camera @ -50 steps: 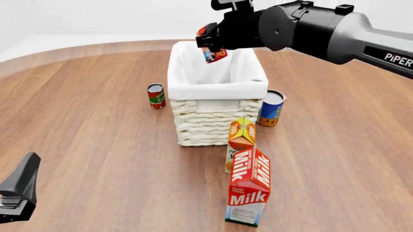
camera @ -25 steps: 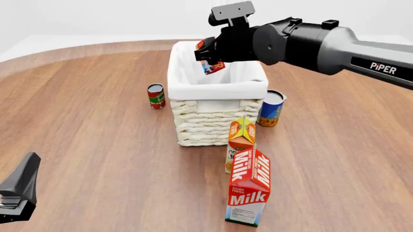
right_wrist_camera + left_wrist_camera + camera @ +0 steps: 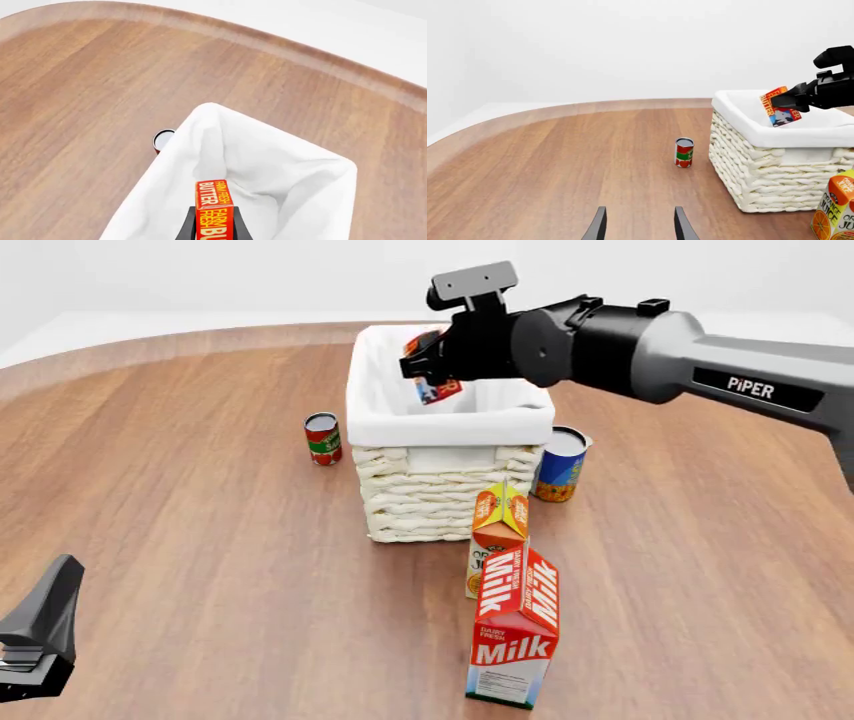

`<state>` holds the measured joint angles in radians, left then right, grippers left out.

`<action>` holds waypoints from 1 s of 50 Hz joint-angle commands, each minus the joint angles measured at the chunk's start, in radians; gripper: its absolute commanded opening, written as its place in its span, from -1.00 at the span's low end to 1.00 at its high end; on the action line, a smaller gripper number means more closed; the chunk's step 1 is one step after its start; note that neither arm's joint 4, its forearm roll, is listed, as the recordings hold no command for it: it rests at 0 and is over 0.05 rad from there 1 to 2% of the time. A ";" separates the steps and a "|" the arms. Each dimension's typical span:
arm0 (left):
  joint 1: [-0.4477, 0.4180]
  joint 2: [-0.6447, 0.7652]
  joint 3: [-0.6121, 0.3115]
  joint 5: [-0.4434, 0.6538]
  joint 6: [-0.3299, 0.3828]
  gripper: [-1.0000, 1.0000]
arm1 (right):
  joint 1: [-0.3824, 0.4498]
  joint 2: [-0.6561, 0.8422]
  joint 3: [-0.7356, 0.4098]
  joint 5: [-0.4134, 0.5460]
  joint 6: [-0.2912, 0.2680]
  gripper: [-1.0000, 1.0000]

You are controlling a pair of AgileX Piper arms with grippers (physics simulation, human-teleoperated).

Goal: Pick up the butter and put it in the basket.

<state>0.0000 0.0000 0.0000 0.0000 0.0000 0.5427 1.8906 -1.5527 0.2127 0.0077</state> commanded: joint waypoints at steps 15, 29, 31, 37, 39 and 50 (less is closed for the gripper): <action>0.000 0.000 0.000 0.000 0.000 1.00 | -0.008 0.020 -0.055 -0.007 0.008 -1.00; 0.000 0.000 0.000 0.000 0.000 1.00 | -0.013 0.035 -0.062 -0.013 0.006 -1.00; 0.000 0.000 0.000 0.000 0.000 1.00 | -0.013 0.036 -0.068 -0.013 0.007 -1.00; 0.000 0.000 0.000 0.000 0.000 1.00 | -0.020 0.048 -0.088 -0.006 0.007 -1.00; 0.000 0.000 0.000 0.000 0.000 1.00 | -0.022 0.054 -0.094 -0.004 0.006 -1.00; 0.000 0.000 0.000 0.000 0.000 1.00 | -0.026 0.073 -0.100 -0.006 0.002 -1.00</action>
<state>0.0000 0.0000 0.0000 0.0000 0.0000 0.5213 1.9621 -1.6266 0.2100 -0.0005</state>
